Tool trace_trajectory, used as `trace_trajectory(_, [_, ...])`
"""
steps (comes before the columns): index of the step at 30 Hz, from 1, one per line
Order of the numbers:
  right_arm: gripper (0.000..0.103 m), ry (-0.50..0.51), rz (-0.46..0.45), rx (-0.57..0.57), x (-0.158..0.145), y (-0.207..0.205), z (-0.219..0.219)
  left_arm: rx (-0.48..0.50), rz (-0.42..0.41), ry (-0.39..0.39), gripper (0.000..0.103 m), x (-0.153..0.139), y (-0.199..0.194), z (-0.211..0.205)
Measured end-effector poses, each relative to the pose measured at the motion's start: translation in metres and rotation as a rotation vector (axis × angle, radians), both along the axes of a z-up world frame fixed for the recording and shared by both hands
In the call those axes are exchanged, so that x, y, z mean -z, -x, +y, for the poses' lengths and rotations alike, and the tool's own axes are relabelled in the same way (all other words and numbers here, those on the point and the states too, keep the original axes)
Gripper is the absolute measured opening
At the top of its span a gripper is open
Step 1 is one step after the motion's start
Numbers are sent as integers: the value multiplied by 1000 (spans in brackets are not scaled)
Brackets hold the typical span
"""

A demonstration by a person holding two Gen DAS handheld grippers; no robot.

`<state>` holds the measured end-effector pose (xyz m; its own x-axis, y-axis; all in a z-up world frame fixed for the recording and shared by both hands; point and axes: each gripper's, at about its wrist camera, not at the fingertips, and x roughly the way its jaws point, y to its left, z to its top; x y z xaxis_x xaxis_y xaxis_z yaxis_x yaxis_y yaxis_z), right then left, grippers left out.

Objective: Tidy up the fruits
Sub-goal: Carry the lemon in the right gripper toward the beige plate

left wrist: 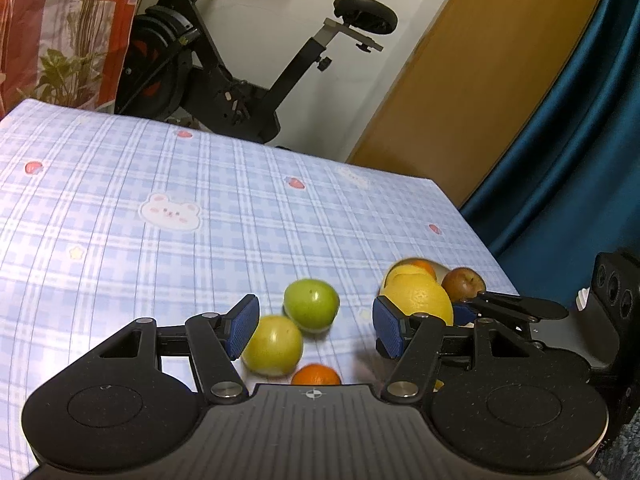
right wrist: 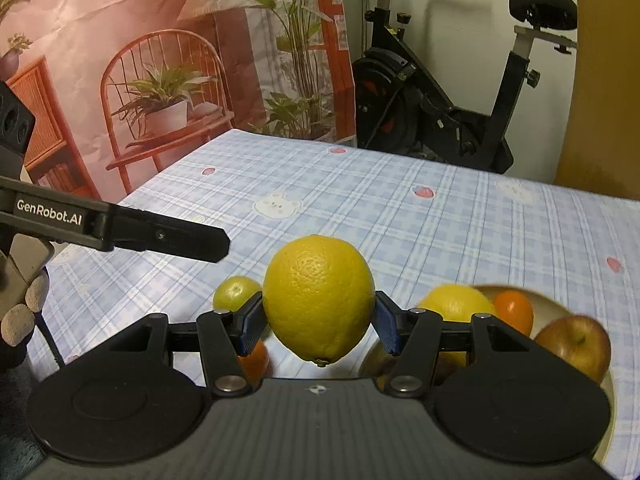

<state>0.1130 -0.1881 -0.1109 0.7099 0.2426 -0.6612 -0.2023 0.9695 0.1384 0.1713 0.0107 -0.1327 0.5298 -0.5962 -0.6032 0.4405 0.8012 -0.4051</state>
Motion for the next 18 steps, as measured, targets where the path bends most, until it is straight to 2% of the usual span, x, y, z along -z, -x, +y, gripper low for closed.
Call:
trace_trajectory(6, [58,21,32,-55,9,8,17,6,10,4,66,3,5,0])
trace_trajectory(18, [58,32,47,-65,27,15,26,129,9,-49,73,16,20,-40])
